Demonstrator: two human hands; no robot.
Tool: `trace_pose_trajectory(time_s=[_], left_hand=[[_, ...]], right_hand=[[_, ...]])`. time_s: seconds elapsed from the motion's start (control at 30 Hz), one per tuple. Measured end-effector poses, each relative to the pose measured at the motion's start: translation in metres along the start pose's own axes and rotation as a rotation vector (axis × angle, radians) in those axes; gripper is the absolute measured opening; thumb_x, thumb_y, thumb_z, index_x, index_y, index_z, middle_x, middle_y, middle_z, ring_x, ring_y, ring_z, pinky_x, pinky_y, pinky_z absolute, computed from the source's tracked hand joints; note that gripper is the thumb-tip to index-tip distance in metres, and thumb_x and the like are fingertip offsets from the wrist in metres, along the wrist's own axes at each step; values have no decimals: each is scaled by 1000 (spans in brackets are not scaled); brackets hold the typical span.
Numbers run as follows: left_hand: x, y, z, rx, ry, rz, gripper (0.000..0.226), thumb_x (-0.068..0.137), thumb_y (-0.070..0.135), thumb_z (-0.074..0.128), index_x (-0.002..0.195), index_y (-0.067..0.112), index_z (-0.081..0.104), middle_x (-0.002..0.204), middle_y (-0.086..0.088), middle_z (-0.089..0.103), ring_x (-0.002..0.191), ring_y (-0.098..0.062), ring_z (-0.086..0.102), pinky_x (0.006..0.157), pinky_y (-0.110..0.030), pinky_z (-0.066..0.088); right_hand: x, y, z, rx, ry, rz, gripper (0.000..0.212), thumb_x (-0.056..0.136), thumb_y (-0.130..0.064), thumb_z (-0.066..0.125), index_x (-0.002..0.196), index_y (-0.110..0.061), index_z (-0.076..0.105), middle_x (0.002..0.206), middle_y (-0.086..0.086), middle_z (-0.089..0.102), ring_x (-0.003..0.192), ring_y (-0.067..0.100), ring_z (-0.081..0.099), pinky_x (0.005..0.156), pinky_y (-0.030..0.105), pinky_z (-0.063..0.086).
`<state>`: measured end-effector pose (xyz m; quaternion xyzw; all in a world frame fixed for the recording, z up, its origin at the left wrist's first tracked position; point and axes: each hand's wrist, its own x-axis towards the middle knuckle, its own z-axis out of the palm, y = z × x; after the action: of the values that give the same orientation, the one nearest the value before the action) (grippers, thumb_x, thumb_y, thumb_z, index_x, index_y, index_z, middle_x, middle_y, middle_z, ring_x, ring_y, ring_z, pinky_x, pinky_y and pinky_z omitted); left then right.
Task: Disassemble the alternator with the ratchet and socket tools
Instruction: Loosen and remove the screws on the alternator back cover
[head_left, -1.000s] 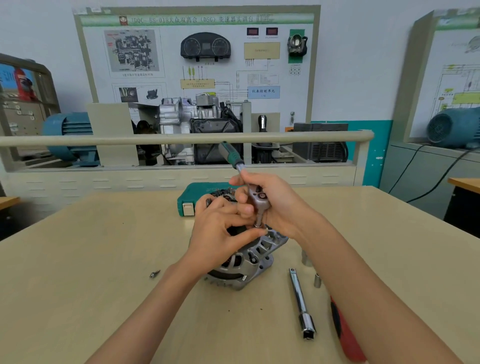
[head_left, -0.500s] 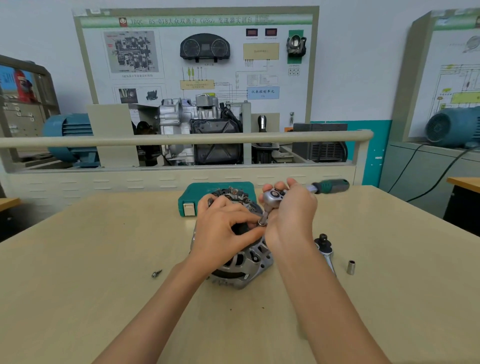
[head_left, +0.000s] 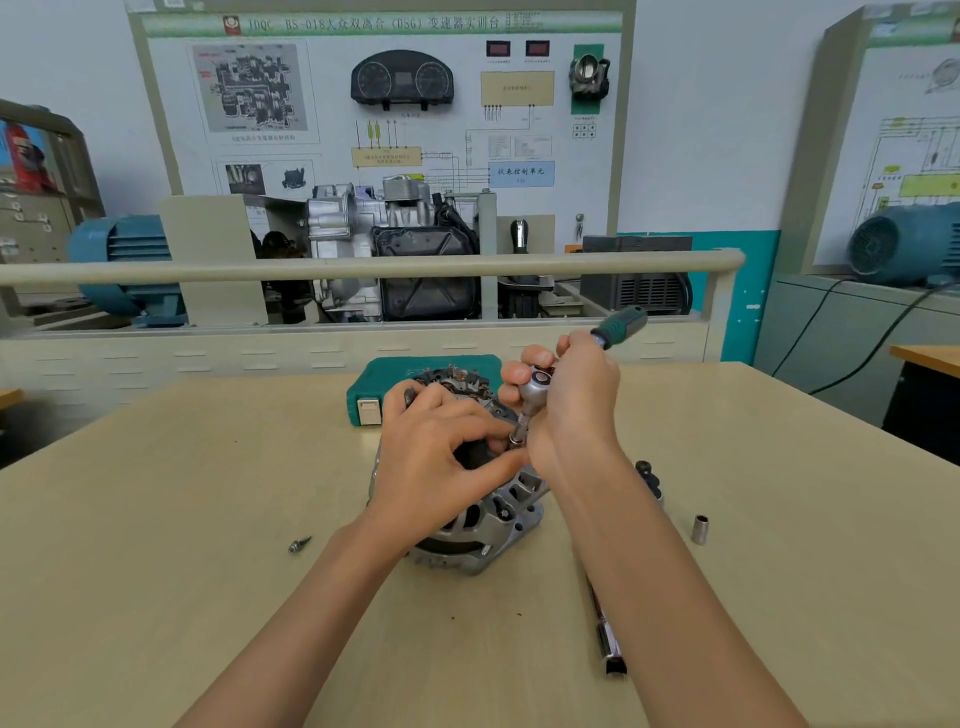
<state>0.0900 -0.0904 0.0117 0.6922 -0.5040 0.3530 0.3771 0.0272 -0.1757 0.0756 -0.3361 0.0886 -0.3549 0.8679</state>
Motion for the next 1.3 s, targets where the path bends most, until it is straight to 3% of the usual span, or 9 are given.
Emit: trace_pose_trajectory(time_s=[0.13,0.3,0.53,0.73,0.87,1.03,1.13,1.23,1.3], left_hand=[[0,1,0,-8,5,-14,31,77,52,54,76,28,74,70,19,65,71,-3,39,90,-20,17],[0,1,-2,-8,-26,-25,31,79,51,52,77,29,74,74,19,67,74,-1,38,86,-26,20],[1,1,-3,-20,-42,-26,32,79,52,50,78,30,73,78,21,66,75,0,36,87,-21,18],[1,0,-6,-46,-73,-17,33,81,52,50,89,32,75,94,23,68,86,-9,49,92,-20,16],[2,0,-6,-63,-63,-7,31,79,52,52,87,32,75,92,28,63,82,-4,43,91,-19,16],[1,1,-7,-55,-67,6,33,78,53,52,86,31,75,88,20,70,78,-8,44,89,-21,18],[1,1,-6,-50,-58,12,33,78,52,53,85,29,75,86,17,70,76,-13,48,88,-23,18],[1,1,-4,-23,-44,2,35,79,50,51,83,26,76,81,15,70,72,-10,44,85,-34,23],[1,0,-2,2,-40,6,36,80,49,49,81,25,76,78,14,70,71,-9,41,84,-38,26]], right_hand=[[5,-9,-1,-106,-162,165,26,98,-15,29,72,-19,31,37,-7,34,26,9,31,34,12,26],[14,-19,0,-314,-384,357,33,100,-26,34,68,-19,35,37,-9,32,25,6,27,30,12,23],[30,-26,4,-613,-761,573,38,97,-40,38,66,-18,39,36,-12,30,23,1,25,26,12,21],[32,-30,13,-739,-959,725,33,83,-45,46,67,-15,45,32,-12,30,21,1,26,27,10,22],[29,-25,8,-616,-849,655,38,97,-41,36,72,-14,43,33,-12,30,22,0,26,26,11,22],[16,-20,-1,-464,-684,437,40,99,-40,36,69,-15,41,36,-10,32,24,3,28,27,13,23],[7,-9,0,-311,-366,215,37,101,-38,35,72,-15,42,39,-9,37,27,5,34,30,15,28],[-2,6,0,16,33,-104,35,103,-33,28,76,-14,38,52,-2,42,34,9,44,40,20,40],[-6,11,1,231,152,-184,32,103,-30,26,78,-13,35,60,3,44,37,10,50,50,26,49]])
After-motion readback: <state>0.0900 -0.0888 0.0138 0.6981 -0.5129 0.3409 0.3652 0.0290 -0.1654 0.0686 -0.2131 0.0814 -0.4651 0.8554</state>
